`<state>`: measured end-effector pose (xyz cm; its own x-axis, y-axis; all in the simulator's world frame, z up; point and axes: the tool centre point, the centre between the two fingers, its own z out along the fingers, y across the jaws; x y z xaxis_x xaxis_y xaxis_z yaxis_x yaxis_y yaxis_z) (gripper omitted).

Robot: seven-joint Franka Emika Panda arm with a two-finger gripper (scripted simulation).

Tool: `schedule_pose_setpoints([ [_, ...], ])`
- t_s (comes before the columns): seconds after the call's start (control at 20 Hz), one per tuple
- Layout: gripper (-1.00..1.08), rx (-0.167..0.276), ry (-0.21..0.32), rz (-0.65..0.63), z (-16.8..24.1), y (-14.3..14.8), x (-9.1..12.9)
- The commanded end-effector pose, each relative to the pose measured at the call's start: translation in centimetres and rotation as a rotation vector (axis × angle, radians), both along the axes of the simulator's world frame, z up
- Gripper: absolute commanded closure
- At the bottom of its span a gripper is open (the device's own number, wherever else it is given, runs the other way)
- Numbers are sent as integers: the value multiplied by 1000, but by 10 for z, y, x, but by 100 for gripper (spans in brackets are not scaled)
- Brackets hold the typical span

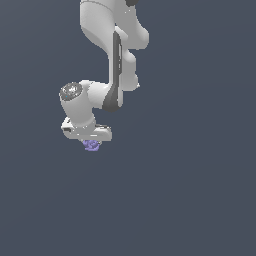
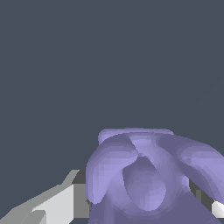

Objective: Pick up the object and move it to a goal position.

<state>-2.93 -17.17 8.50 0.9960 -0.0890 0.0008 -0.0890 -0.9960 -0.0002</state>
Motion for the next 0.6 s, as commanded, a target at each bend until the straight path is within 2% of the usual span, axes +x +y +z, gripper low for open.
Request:
schedule_pose_setpoints([
  [0.0, 108, 0, 0, 2, 5, -24, 1],
  [0.25, 108, 0, 1, 2, 10, -56, 3],
  [0.55, 108, 0, 1, 2, 13, -69, 4],
])
